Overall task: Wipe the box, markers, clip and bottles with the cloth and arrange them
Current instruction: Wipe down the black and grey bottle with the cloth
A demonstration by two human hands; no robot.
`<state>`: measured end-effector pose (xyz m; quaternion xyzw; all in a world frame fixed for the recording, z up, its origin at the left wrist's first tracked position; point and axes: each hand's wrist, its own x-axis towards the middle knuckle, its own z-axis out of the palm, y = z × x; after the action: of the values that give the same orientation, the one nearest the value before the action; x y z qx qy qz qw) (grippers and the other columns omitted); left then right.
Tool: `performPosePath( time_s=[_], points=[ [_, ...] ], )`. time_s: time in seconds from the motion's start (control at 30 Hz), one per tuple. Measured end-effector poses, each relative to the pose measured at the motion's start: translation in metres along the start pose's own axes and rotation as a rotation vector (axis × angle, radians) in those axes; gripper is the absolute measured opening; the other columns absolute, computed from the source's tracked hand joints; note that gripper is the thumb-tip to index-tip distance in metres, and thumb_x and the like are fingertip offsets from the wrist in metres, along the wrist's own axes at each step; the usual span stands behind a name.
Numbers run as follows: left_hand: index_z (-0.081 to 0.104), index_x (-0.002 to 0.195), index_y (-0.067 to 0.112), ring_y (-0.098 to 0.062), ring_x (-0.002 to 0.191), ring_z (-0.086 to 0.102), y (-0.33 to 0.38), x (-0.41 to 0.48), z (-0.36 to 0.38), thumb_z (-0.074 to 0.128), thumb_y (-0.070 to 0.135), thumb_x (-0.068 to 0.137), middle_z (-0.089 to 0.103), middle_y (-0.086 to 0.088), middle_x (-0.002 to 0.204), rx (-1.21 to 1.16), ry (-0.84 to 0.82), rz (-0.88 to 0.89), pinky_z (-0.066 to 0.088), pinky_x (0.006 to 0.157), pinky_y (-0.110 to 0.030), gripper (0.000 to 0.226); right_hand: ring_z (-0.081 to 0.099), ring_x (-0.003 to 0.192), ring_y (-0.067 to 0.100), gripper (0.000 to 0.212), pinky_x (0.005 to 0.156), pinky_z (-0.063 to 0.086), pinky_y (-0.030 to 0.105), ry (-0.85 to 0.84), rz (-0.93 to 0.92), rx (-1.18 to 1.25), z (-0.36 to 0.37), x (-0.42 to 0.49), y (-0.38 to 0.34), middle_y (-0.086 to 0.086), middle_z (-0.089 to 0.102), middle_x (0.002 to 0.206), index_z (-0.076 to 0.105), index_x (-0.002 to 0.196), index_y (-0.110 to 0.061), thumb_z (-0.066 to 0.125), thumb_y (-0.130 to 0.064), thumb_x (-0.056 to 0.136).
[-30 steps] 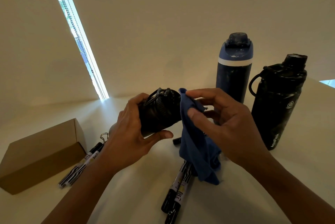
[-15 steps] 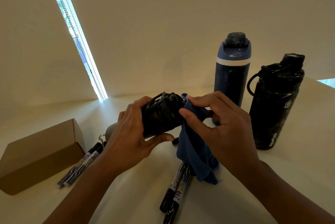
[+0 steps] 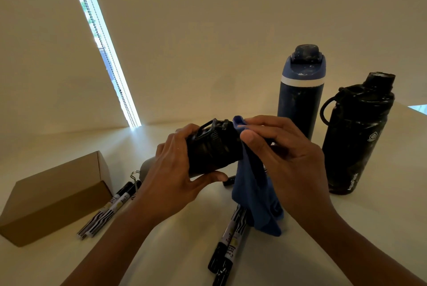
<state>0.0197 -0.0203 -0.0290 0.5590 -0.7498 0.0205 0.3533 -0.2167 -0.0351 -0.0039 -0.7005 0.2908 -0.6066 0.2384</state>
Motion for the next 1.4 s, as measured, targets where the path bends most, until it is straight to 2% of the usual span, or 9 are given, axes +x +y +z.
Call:
performPosePath(
  time_s=[0.13,0.3,0.43,0.6,0.8,1.1,1.17,1.27,1.4],
  points=[
    [0.025,0.147,0.035,0.005,0.110,0.039,0.003,0.000,-0.001,0.071,0.078,0.070,0.040,0.023,0.128,0.022,0.037,0.031,0.043,0.090,-0.031,0.099,0.063,0.122,0.022,0.024,0.097,0.052,0.023,-0.091,-0.086,-0.038,-0.007,0.000,-0.001,0.000,0.065,0.127,0.072,0.123,-0.014,0.056,-0.013,0.105],
    [0.025,0.147,0.034,-0.002,0.111,0.044,0.001,0.001,-0.003,0.072,0.078,0.069,0.043,0.020,0.129,0.011,0.027,0.012,0.046,0.092,-0.033,0.101,0.053,0.088,-0.019,0.037,0.075,0.044,0.004,-0.131,-0.219,-0.246,-0.013,0.002,-0.001,0.001,0.064,0.125,0.069,0.128,-0.011,0.074,-0.006,0.091],
    [0.027,0.147,0.033,0.001,0.109,0.041,0.003,-0.001,-0.001,0.074,0.077,0.069,0.043,0.020,0.129,0.028,0.034,0.016,0.042,0.089,-0.030,0.100,0.053,0.080,-0.020,0.036,0.073,0.045,0.004,-0.080,-0.209,-0.263,-0.012,0.002,0.004,-0.005,0.067,0.117,0.071,0.124,-0.015,0.079,-0.017,0.089],
    [0.027,0.147,0.033,-0.002,0.113,0.044,0.002,0.000,-0.003,0.076,0.076,0.069,0.042,0.021,0.130,-0.001,0.028,0.007,0.047,0.092,-0.034,0.102,0.054,0.080,-0.021,0.036,0.073,0.042,0.000,-0.092,-0.207,-0.255,-0.015,0.004,0.000,-0.005,0.068,0.112,0.070,0.127,-0.012,0.076,-0.011,0.091],
    [0.030,0.146,0.029,0.011,0.105,0.034,0.007,-0.001,0.000,0.076,0.073,0.069,0.042,0.022,0.126,0.059,0.039,0.064,0.034,0.088,-0.017,0.100,0.066,0.084,0.007,0.024,0.070,0.047,0.010,-0.004,-0.068,-0.146,-0.008,-0.003,0.003,-0.009,0.071,0.104,0.075,0.113,-0.022,0.080,-0.018,0.090],
    [0.031,0.144,0.033,0.009,0.107,0.038,0.001,-0.002,-0.001,0.076,0.075,0.069,0.031,0.038,0.123,0.027,0.028,0.104,0.034,0.090,-0.016,0.097,0.066,0.106,0.012,0.020,0.088,0.055,0.022,-0.205,-0.229,-0.277,-0.015,0.008,0.003,-0.005,0.066,0.114,0.072,0.112,-0.014,0.073,-0.020,0.094],
    [0.025,0.144,0.045,0.004,0.110,0.043,-0.001,-0.004,-0.001,0.074,0.080,0.071,0.035,0.035,0.125,0.008,0.020,0.122,0.039,0.090,-0.019,0.094,0.067,0.102,0.013,0.014,0.085,0.054,0.023,-0.214,-0.234,-0.268,-0.017,0.007,0.002,-0.005,0.067,0.110,0.071,0.107,-0.014,0.073,-0.018,0.094],
    [0.014,0.143,0.059,-0.009,0.117,0.052,-0.002,-0.005,-0.001,0.072,0.081,0.070,0.039,0.029,0.132,-0.050,0.017,0.128,0.052,0.095,-0.037,0.096,0.069,0.089,0.008,0.011,0.074,0.054,0.019,-0.090,-0.053,-0.133,-0.017,0.003,0.001,-0.008,0.071,0.101,0.070,0.106,-0.018,0.069,-0.020,0.096],
    [0.013,0.145,0.059,-0.015,0.120,0.055,-0.001,-0.005,0.000,0.074,0.080,0.070,0.044,0.023,0.136,-0.068,-0.001,0.125,0.055,0.096,-0.049,0.099,0.072,0.091,0.003,0.017,0.077,0.057,0.016,0.074,-0.068,-0.048,-0.009,-0.007,-0.007,-0.015,0.073,0.102,0.071,0.114,-0.022,0.067,-0.026,0.098]
  ],
)
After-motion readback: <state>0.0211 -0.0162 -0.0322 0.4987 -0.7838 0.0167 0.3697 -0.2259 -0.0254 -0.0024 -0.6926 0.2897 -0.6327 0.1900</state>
